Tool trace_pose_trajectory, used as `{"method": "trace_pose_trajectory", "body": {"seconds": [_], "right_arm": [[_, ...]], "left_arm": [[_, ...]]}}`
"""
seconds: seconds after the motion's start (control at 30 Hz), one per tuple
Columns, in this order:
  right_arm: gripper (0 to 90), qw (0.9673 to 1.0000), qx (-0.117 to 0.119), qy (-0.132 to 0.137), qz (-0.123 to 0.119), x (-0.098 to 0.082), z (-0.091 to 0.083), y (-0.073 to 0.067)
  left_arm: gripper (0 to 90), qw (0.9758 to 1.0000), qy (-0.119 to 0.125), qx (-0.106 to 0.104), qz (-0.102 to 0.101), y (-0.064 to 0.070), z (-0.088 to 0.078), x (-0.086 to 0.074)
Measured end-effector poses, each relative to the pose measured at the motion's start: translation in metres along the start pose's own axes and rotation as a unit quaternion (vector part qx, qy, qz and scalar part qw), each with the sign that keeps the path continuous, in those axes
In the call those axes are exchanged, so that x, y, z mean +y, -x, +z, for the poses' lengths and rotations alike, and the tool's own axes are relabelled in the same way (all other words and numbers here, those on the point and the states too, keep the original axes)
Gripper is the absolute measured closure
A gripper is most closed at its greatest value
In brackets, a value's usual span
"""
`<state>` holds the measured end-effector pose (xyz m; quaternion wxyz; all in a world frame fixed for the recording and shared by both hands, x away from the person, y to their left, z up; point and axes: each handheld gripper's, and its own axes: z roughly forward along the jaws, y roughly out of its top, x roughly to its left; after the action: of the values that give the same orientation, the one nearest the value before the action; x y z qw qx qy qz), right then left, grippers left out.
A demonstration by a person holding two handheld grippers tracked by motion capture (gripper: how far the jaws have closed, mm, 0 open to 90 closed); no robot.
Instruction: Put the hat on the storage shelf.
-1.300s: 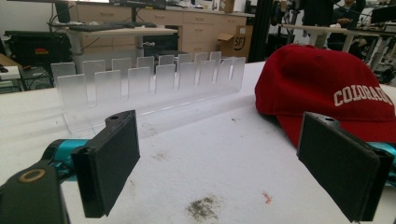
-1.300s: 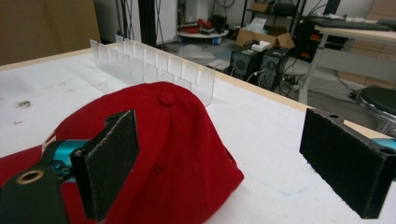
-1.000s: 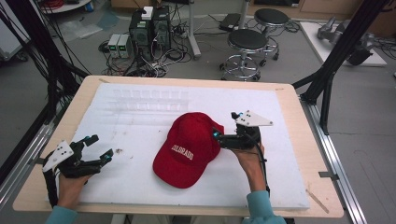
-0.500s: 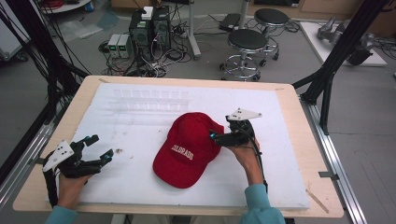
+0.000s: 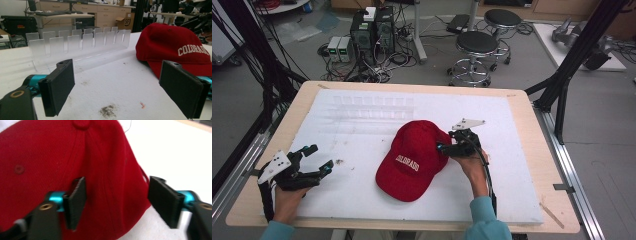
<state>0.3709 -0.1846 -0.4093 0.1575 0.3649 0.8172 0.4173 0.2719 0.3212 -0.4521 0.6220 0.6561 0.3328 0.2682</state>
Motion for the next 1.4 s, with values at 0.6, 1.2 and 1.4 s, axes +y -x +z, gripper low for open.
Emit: {"method": "trace_pose_trajectory", "body": {"seconds": [0.6,1.2,1.4], "right_arm": [[84.7,0.9995,0.020,-0.010,0.024,0.001,0.004,-0.010],[86.0,0.9951,0.036,0.092,0.006,0.033,-0.034,-0.032],[86.1,0.9942,0.030,0.103,-0.006,0.045,-0.044,-0.039]], "left_arm": [[13.4,1.0000,0.000,0.001,0.000,0.000,0.000,0.000],[13.4,1.0000,0.001,0.002,-0.004,0.000,0.000,0.000],[13.4,1.0000,0.001,0.001,-0.004,0.000,0.000,0.000]]}}
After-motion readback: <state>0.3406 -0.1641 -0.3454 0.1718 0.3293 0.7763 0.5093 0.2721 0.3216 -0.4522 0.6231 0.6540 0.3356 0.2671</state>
